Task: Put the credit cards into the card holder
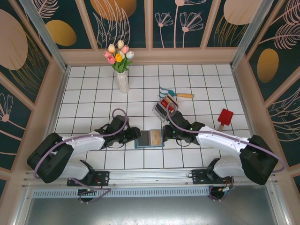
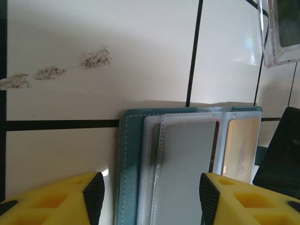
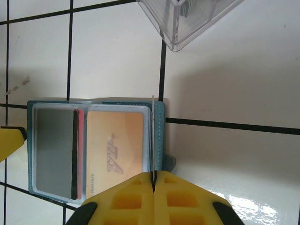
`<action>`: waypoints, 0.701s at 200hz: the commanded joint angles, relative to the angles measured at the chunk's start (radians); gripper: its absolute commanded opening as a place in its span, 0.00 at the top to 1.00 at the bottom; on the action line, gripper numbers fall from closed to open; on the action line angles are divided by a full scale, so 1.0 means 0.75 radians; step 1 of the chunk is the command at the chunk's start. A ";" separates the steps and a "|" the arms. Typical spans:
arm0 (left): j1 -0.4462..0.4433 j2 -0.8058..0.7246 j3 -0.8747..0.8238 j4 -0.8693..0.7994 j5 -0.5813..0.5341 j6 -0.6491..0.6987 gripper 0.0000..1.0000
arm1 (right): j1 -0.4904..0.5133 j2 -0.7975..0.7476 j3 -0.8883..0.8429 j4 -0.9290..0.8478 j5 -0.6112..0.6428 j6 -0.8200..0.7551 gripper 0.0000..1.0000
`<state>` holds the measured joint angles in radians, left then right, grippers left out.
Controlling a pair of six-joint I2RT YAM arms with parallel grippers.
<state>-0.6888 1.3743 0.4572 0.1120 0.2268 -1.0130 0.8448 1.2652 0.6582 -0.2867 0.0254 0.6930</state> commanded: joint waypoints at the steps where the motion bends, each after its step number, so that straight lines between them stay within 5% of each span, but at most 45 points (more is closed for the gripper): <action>1: -0.009 0.026 0.029 0.012 0.015 0.024 0.43 | -0.008 0.022 -0.001 0.030 -0.008 -0.011 0.98; 140: -0.026 0.091 0.026 0.048 0.046 0.025 0.50 | -0.041 -0.040 -0.047 0.193 -0.138 0.096 0.98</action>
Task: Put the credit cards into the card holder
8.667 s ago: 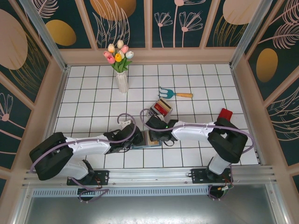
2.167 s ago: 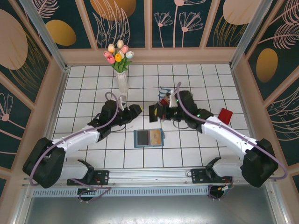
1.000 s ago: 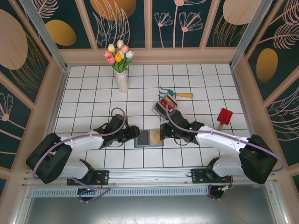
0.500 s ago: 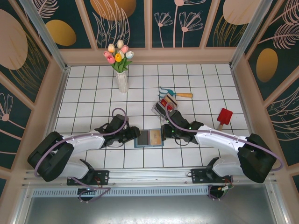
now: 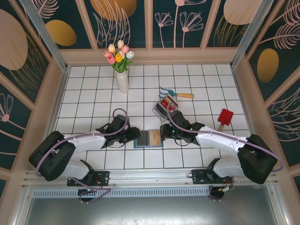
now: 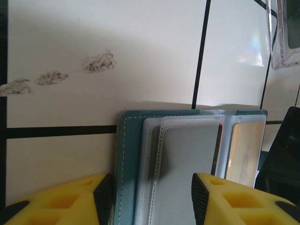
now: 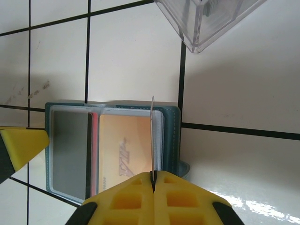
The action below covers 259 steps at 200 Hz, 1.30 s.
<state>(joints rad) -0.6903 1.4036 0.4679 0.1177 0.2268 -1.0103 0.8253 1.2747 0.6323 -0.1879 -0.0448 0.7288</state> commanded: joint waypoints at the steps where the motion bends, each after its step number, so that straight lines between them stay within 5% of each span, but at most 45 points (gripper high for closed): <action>1: -0.023 0.052 0.012 0.040 0.046 0.020 0.51 | -0.016 -0.055 -0.013 0.063 -0.047 0.050 0.98; 70: -0.026 0.072 0.021 0.059 0.054 0.014 0.53 | -0.034 -0.076 -0.033 0.138 -0.136 0.099 0.98; 122: -0.026 0.068 0.023 0.044 0.035 0.008 0.53 | -0.037 -0.067 -0.017 -0.043 0.056 0.063 0.97; 259: -0.025 0.070 0.025 0.037 0.032 0.004 0.53 | -0.025 0.033 -0.038 -0.021 0.031 0.031 0.98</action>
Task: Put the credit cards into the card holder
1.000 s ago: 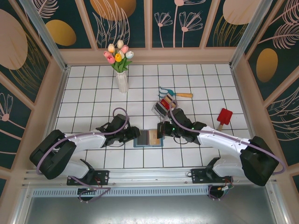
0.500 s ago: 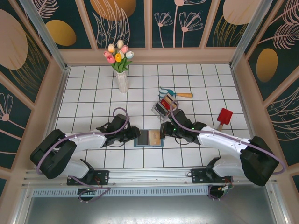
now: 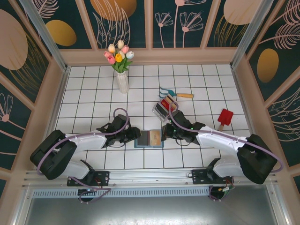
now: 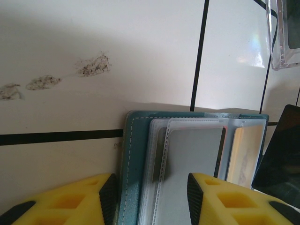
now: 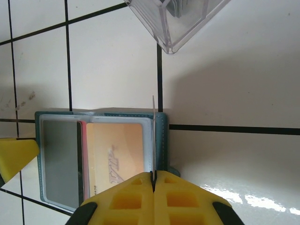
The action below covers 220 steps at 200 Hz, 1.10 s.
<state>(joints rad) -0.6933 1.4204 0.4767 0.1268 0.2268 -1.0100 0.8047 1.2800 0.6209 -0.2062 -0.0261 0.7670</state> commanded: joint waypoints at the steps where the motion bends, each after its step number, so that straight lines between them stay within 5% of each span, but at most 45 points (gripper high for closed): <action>1: -0.022 0.048 0.013 0.025 0.032 0.004 0.53 | 0.003 0.027 -0.023 0.005 0.005 -0.020 0.98; 76: -0.022 0.056 0.015 0.031 0.035 0.001 0.54 | -0.001 0.035 -0.026 0.116 -0.101 0.006 0.98; 134: -0.021 0.033 0.003 0.017 0.015 -0.001 0.54 | -0.002 -0.096 0.034 -0.073 0.048 -0.037 0.98; 220: -0.022 0.043 0.008 0.023 0.022 0.002 0.54 | -0.001 -0.015 -0.024 0.041 -0.022 -0.012 0.98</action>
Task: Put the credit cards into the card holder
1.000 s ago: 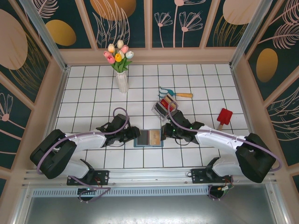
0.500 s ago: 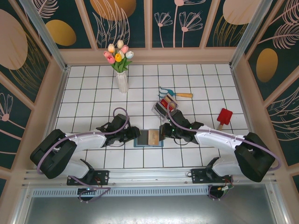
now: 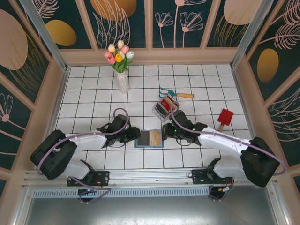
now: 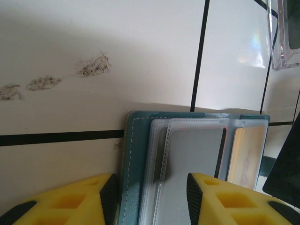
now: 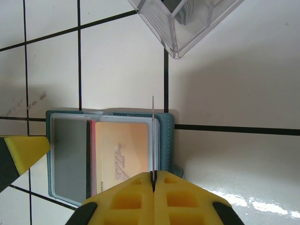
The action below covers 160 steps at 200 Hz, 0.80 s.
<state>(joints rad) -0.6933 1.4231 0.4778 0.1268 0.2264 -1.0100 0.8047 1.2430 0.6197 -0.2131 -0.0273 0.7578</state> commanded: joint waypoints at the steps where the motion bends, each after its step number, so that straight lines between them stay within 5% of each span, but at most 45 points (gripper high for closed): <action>1: -0.021 0.040 0.006 0.023 0.023 0.003 0.54 | 0.000 0.036 -0.021 0.050 -0.021 -0.001 0.98; 77: -0.023 0.040 0.009 0.018 0.029 0.003 0.54 | 0.009 0.127 -0.012 0.069 -0.049 -0.002 0.98; 160: -0.022 0.028 0.012 0.026 0.025 -0.001 0.55 | -0.010 -0.006 0.029 0.154 -0.174 0.016 0.98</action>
<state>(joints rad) -0.6933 1.4231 0.4782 0.1268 0.2264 -1.0100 0.8036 1.2778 0.6197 -0.1574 -0.0917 0.7612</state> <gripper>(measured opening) 0.457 0.057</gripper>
